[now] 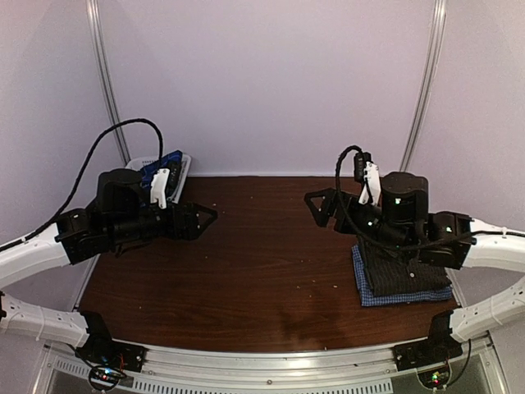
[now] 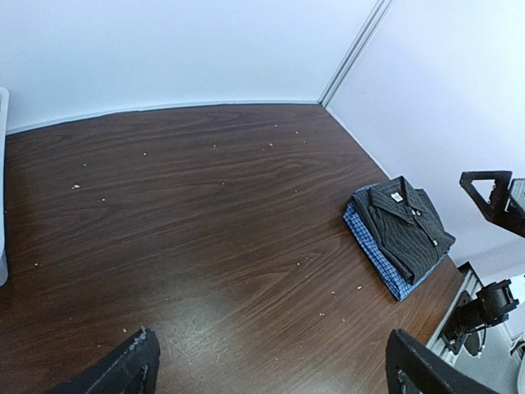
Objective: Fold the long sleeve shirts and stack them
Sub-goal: Reset both arms
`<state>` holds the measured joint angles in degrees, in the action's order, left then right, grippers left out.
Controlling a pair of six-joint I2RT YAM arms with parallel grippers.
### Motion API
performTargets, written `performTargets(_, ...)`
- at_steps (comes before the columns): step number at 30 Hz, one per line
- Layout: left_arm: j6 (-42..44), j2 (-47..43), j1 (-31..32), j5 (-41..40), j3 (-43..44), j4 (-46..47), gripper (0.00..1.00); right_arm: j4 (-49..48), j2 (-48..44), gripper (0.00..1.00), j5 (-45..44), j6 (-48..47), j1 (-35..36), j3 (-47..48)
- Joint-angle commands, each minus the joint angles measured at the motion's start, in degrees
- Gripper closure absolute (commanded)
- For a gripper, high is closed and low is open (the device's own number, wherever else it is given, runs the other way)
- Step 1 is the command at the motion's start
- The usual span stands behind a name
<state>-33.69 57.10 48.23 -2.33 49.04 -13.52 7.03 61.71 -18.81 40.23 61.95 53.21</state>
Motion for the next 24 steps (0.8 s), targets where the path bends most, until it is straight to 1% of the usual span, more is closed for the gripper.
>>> performTargets(1,1.5,-0.1,0.2,-2.7,2.3,-0.1,0.03,3.8,-0.7,0.00,-3.5,-1.0,-0.3,2.5)
performTargets(11,1.4,0.3,0.2,-2.5,2.6,-0.4,0.02,6.1,0.6,0.00,-4.5,-0.9,-0.4,4.1)
performTargets(24,1.8,0.7,0.2,-1.9,3.1,-0.4,0.02,5.6,-0.2,0.00,-5.3,-0.7,-0.5,2.8)
